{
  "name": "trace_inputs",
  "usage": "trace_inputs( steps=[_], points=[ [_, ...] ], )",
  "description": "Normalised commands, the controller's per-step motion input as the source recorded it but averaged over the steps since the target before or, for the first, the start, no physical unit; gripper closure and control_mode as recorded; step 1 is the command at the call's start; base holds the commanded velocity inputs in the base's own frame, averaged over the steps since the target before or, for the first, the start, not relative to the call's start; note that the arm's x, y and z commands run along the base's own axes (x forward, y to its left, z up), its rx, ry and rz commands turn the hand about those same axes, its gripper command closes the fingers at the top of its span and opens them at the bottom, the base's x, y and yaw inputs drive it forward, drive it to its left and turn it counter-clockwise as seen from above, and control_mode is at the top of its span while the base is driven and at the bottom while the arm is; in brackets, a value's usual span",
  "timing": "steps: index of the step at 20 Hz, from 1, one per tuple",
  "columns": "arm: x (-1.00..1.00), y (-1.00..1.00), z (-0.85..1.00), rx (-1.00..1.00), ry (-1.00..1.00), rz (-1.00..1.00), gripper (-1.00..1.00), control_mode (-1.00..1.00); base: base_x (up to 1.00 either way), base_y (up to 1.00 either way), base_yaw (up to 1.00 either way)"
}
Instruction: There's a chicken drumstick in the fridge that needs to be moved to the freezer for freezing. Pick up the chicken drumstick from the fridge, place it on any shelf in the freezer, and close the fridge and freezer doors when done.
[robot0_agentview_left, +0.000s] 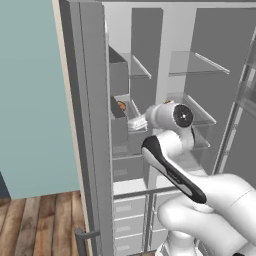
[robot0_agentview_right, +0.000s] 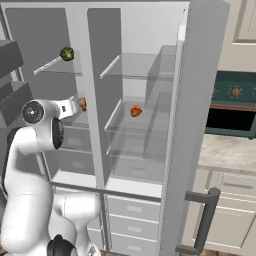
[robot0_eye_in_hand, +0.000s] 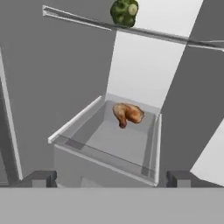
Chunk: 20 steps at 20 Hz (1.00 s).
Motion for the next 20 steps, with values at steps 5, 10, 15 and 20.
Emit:
trace_inputs(
  steps=[5, 10, 15, 20],
  points=[
    [-0.44, -0.13, 0.29, 0.00, 0.28, -0.15, -1.00, -1.00, 0.00, 0.00, 0.00],
    [-0.18, -0.42, 0.04, 0.00, 0.45, -0.32, -1.00, -1.00, 0.00, 0.00, 0.00],
    [-0.33, -0.59, -0.02, 0.01, 0.37, -0.40, -1.00, -1.00, 0.00, 0.00, 0.00],
    [-0.89, -0.33, -0.20, 0.06, 0.01, -0.25, -1.00, -1.00, 0.00, 0.00, 0.00]
  ],
)
